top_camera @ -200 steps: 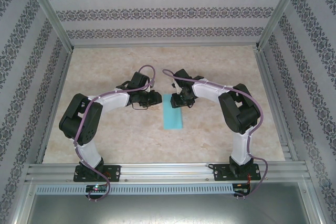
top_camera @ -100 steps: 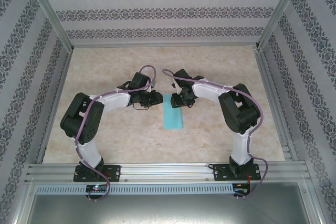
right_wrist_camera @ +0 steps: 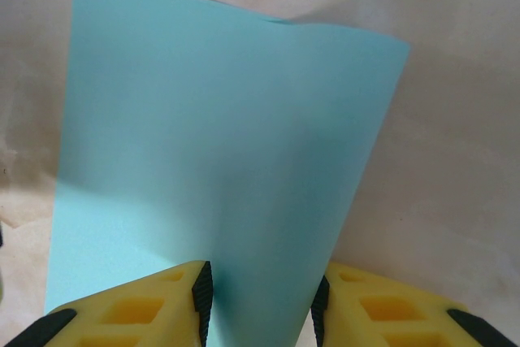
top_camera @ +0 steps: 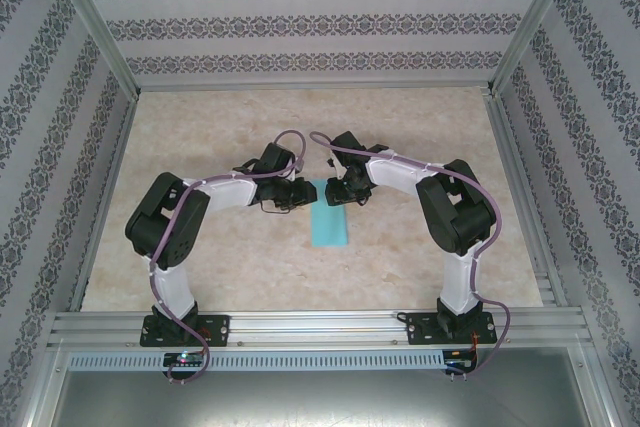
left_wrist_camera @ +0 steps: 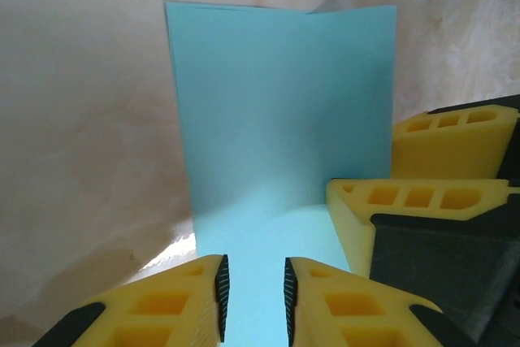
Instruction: Fold a paper plane with a square sheet of paper (pick it up from the middle)
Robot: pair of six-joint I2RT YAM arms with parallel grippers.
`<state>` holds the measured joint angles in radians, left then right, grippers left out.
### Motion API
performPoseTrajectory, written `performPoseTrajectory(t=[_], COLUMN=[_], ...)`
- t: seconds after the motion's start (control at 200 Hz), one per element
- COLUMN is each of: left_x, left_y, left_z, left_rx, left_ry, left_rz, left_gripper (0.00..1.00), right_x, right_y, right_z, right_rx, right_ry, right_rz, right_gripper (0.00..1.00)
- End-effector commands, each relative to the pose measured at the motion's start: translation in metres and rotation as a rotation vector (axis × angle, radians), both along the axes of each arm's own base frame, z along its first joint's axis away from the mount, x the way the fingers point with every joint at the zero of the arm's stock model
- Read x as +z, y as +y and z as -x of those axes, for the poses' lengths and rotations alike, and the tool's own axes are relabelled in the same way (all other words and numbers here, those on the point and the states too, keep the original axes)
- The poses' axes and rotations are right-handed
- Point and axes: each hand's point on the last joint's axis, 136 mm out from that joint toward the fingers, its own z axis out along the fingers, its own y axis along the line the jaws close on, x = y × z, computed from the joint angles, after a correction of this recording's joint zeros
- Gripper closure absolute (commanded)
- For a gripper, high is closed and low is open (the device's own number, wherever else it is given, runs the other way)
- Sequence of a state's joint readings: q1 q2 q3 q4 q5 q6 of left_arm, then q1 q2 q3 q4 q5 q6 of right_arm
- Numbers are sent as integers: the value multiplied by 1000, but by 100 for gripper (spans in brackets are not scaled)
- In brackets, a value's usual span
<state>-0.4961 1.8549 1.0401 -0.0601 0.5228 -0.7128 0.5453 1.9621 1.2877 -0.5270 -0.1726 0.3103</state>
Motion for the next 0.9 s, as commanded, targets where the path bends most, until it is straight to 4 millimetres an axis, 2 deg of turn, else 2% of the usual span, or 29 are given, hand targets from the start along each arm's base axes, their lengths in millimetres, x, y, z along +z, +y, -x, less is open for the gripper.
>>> performPoseTrajectory(t=[0.0,0.405,0.894], left_x=[9,-10,-46], left_y=[-19,-23,-9], left_z=[-7,3,14], left_rx=[-15,-33,-66], left_ry=[-27,14,57], left_rz=[42,34,-96], left_gripper=[74,85,87], right_x=[-11,-13,-8], right_y=[-5,-4,-4], right_z=[4,5,4], right_rx=[-8,-11,-13], right_ry=[30,32,21], right_rz=[27,24,17], right_gripper=[61,61,60])
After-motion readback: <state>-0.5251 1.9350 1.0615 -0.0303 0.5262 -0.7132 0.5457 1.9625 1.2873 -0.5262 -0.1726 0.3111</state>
